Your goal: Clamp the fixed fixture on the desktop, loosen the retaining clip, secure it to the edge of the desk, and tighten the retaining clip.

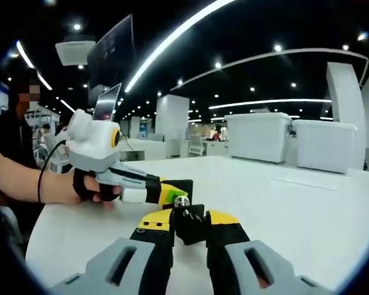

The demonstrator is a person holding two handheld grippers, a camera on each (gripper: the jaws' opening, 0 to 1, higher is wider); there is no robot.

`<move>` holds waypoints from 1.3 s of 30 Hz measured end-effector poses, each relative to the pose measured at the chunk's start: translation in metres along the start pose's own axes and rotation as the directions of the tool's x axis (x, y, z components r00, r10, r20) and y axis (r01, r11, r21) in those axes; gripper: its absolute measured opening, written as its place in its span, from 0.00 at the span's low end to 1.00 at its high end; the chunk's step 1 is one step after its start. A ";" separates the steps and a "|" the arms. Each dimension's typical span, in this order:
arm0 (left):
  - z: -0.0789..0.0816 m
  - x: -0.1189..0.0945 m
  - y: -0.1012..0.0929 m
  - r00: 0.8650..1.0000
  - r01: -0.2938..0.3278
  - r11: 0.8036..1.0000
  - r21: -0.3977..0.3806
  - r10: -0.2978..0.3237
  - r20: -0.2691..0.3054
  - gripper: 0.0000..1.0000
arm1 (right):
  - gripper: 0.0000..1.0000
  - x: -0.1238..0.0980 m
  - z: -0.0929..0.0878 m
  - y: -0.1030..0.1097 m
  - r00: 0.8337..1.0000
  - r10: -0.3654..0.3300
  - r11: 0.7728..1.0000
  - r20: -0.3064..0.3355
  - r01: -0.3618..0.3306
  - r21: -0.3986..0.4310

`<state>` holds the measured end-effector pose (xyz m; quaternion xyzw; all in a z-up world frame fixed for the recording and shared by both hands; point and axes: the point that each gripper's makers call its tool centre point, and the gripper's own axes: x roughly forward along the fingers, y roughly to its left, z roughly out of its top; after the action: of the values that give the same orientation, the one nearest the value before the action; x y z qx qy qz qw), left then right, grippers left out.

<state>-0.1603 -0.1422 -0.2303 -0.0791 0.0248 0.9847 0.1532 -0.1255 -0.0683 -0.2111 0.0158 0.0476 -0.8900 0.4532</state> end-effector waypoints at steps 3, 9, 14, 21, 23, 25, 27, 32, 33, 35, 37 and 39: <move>0.000 -0.001 -0.001 1.000 -0.001 1.000 -0.001 0.001 0.000 0.03 | 0.22 0.001 -0.002 0.000 1.000 -0.004 1.000 -0.008 0.004 -0.015; -0.001 -0.002 -0.001 1.000 0.001 1.000 -0.003 -0.001 0.000 0.03 | 0.23 0.004 -0.005 -0.001 1.000 -0.006 0.999 -0.024 0.005 -0.041; -0.001 -0.003 -0.002 1.000 0.002 1.000 -0.005 -0.002 0.001 0.03 | 0.23 0.005 -0.007 0.001 1.000 -0.001 0.999 -0.028 0.000 -0.046; -0.001 -0.004 -0.003 1.000 0.003 1.000 -0.006 -0.003 0.002 0.03 | 0.23 0.008 -0.015 -0.003 0.998 -0.011 0.997 -0.070 0.006 -0.072; -0.001 -0.004 -0.003 1.000 0.003 1.000 -0.004 -0.003 0.002 0.03 | 0.23 0.009 -0.014 -0.003 0.998 -0.010 0.997 -0.063 0.005 -0.074; -0.001 -0.004 -0.003 1.000 0.003 1.000 -0.005 -0.003 0.002 0.03 | 0.22 0.009 -0.014 -0.003 0.998 -0.010 0.997 -0.063 0.005 -0.071; -0.001 -0.005 -0.004 1.000 0.003 1.000 -0.005 -0.003 0.002 0.03 | 0.22 0.009 -0.014 -0.005 0.998 -0.007 0.998 -0.062 0.004 -0.057; -0.001 -0.005 -0.004 1.000 0.004 1.000 -0.006 -0.004 0.002 0.03 | 0.21 0.009 -0.014 -0.005 0.998 0.010 1.000 -0.060 -0.009 0.013; -0.001 -0.005 -0.004 1.000 0.004 1.000 -0.006 -0.004 0.003 0.03 | 0.21 0.009 -0.014 -0.005 0.998 0.011 1.000 -0.059 -0.010 0.017; -0.001 -0.006 -0.005 1.000 0.004 1.000 -0.006 -0.004 0.003 0.03 | 0.21 0.009 -0.014 -0.004 0.998 0.012 1.000 -0.058 -0.011 0.016; -0.001 -0.006 -0.005 1.000 0.004 1.000 -0.007 -0.004 0.002 0.03 | 0.20 0.009 -0.014 -0.002 0.999 0.010 1.000 -0.053 -0.011 -0.019; -0.001 -0.006 -0.004 1.000 0.003 1.000 -0.007 -0.003 0.002 0.03 | 0.20 0.009 -0.012 -0.001 0.999 -0.002 0.995 -0.047 -0.003 -0.104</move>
<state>-0.1535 -0.1400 -0.2305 -0.0788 0.0213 0.9846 0.1546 -0.1318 -0.0735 -0.2240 0.0132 0.1046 -0.8857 0.4522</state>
